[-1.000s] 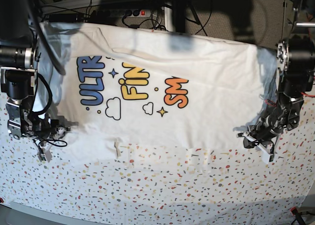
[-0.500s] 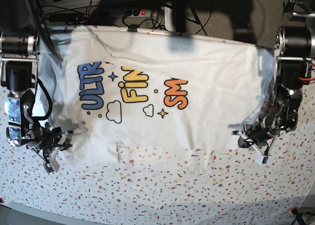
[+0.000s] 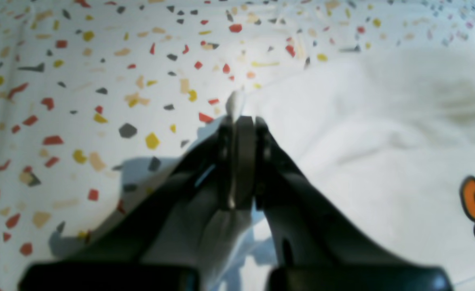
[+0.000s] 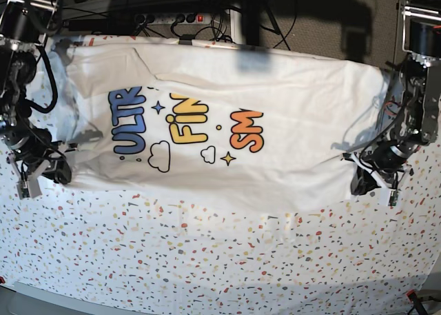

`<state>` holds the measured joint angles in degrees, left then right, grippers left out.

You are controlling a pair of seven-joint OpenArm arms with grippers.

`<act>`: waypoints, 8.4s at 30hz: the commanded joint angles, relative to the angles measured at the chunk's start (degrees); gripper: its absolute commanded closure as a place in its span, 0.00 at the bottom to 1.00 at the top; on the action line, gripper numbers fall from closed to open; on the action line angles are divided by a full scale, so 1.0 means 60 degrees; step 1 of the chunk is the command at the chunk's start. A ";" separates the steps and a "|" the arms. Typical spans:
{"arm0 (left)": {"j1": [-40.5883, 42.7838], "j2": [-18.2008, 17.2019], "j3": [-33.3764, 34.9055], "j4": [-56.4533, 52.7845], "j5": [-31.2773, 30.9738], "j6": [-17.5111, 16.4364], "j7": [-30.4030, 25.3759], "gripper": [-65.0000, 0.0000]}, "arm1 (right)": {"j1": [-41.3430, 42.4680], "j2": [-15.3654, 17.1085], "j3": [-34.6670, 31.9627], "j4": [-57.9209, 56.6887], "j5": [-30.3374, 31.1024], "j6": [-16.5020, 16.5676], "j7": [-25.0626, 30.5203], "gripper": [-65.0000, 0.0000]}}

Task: Fold the T-shirt properly

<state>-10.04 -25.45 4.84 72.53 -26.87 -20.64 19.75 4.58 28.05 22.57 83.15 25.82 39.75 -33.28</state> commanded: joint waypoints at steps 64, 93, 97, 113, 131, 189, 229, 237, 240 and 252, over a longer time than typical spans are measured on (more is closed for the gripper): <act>0.3413 -0.0772 -0.1996 0.2175 -0.0197 0.0692 0.1836 0.48 | -0.3621 -0.1002 0.1934 0.1406 -0.0521 0.0042 0.0634 0.67; 0.3355 -0.0801 -0.2000 0.0692 -0.1759 -0.0947 0.0780 1.00 | -0.3570 -0.1005 0.1931 0.1406 -0.0514 0.0042 0.0605 0.67; 0.3067 -0.0998 -0.2000 0.0692 -0.0834 -0.0310 0.0816 1.00 | -0.3570 -0.1104 0.1931 0.1406 -0.0481 0.0042 0.0583 0.67; 0.4040 -0.0973 -0.1985 0.6178 -0.0838 0.2499 0.3752 1.00 | -0.3566 -0.1559 0.1534 0.1406 -0.0484 0.0042 0.0219 0.67; 0.3617 0.1497 0.2794 0.6808 0.2601 0.4965 0.3031 1.00 | -0.3464 -0.1555 0.1100 0.1410 -0.0492 0.0042 0.0102 0.67; 0.2350 0.1698 0.4575 0.6291 0.4018 0.4244 0.2743 0.42 | -0.2138 -0.1555 0.1100 0.1410 -0.0477 0.0042 -0.1668 0.67; 0.2044 0.0087 0.4568 0.6291 0.5078 0.5952 0.3140 0.42 | -0.2160 -0.1974 0.1093 -0.0532 0.2521 0.0042 -0.3730 0.67; 0.2047 0.0087 0.4568 0.6291 0.5049 0.5952 0.3144 0.42 | -0.2146 -0.2051 0.1089 -0.0528 0.2528 0.0042 -0.4138 0.92; 0.2047 0.0087 0.4568 0.6291 0.5049 0.5952 0.3144 0.42 | -0.2138 -0.2029 0.1093 -0.0528 0.2524 0.0042 -0.3807 1.00; 0.2178 0.0084 0.4568 0.6284 0.5085 0.5949 0.3275 0.42 | -0.2142 -0.1118 0.2499 -0.0127 0.2860 0.0042 -0.3180 1.00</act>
<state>3.68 -24.73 32.60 109.14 2.76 14.59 40.71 -8.78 20.27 37.30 81.23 41.47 39.72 -53.04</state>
